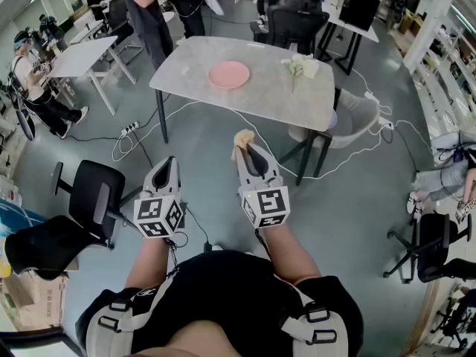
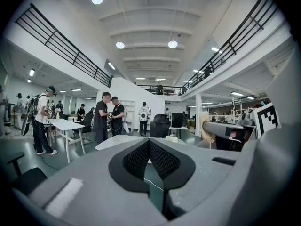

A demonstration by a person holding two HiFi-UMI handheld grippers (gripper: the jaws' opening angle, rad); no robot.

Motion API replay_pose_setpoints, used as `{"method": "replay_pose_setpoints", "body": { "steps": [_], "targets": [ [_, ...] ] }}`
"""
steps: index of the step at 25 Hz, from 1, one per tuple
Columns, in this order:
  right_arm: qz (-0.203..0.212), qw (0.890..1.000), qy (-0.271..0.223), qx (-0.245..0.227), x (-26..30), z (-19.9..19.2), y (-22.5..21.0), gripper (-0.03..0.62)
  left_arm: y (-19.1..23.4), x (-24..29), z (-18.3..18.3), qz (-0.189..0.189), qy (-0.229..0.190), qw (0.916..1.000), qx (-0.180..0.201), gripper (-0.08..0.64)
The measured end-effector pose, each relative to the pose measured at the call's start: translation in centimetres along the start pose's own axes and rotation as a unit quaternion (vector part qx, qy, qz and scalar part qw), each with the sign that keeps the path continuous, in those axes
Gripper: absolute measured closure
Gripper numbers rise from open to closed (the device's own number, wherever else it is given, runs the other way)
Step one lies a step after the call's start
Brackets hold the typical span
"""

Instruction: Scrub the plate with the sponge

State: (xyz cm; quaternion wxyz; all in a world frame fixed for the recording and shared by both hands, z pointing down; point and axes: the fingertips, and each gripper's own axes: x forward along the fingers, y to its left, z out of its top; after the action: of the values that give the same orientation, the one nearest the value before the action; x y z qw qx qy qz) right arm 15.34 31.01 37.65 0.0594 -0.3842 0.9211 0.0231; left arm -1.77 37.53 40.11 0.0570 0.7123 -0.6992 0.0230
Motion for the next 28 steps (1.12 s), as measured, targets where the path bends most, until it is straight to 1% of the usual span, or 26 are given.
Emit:
{"method": "replay_pose_setpoints", "body": {
  "steps": [4, 9, 19, 25, 28],
  "targets": [
    [0.006, 1.000, 0.001, -0.001, 0.3, 0.0, 1.4, 0.540, 0.7, -0.5, -0.1, -0.004, 0.001, 1.0000, -0.001, 0.555],
    [-0.001, 1.000, -0.005, 0.003, 1.2, 0.1, 2.3, 0.539, 2.0, -0.5, -0.1, -0.010, -0.003, 0.9999, -0.003, 0.555],
    [-0.017, 1.000, -0.013, -0.006, 4.5, 0.1, 5.1, 0.538, 6.7, 0.4, 0.0, -0.024, -0.013, 0.9996, -0.010, 0.555],
    [-0.023, 1.000, -0.007, -0.006, 6.4, -1.1, 5.0, 0.538, 8.7, 1.8, -0.5, -0.024, -0.010, 0.9996, -0.008, 0.555],
    [-0.020, 1.000, -0.013, -0.008, 8.0, -1.5, 4.6, 0.538, 9.8, 3.2, -0.9, -0.018, -0.010, 0.9998, -0.007, 0.555]
  ]
}}
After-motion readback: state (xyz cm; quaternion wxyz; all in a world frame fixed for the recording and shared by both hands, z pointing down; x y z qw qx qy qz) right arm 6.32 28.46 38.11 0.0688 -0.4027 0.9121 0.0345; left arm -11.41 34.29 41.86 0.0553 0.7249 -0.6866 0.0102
